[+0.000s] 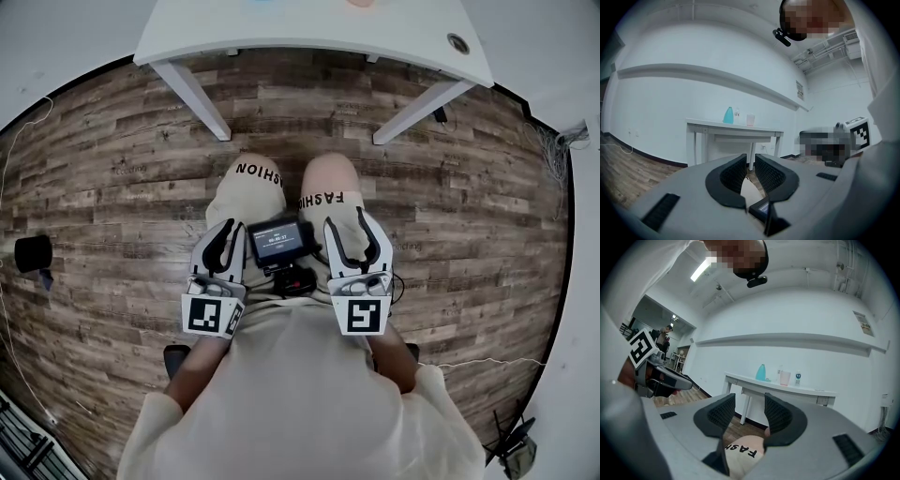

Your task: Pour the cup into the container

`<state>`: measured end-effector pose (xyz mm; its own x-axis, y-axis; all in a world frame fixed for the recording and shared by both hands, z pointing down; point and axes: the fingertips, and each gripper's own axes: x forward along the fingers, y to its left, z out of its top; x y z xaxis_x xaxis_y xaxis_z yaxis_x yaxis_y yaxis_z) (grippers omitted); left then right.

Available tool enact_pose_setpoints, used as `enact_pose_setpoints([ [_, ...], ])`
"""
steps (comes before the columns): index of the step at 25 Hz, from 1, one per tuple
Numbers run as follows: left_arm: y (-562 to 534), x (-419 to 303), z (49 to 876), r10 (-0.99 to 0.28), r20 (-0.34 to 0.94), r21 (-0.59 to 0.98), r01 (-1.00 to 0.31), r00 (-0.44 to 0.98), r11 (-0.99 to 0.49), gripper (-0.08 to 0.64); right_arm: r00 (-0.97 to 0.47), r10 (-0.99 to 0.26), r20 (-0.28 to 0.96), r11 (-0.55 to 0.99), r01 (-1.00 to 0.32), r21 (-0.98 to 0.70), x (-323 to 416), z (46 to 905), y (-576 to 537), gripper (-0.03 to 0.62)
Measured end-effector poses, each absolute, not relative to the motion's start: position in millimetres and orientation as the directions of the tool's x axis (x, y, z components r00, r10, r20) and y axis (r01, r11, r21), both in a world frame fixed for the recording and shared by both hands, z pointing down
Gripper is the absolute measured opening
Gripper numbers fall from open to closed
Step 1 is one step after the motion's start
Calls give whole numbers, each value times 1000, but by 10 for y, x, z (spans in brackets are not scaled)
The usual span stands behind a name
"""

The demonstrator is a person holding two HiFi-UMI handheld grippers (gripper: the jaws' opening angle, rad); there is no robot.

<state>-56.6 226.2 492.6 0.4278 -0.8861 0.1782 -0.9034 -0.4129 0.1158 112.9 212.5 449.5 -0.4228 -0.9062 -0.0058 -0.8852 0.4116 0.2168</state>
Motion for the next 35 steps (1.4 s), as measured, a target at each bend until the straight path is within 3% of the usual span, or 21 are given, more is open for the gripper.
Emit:
enact_pose_setpoints([
  [35, 2201, -531, 4952, -886, 170, 103, -902, 431, -419, 66, -462, -887, -1, 453, -870, 195, 1039, 4557, 2078, 179],
])
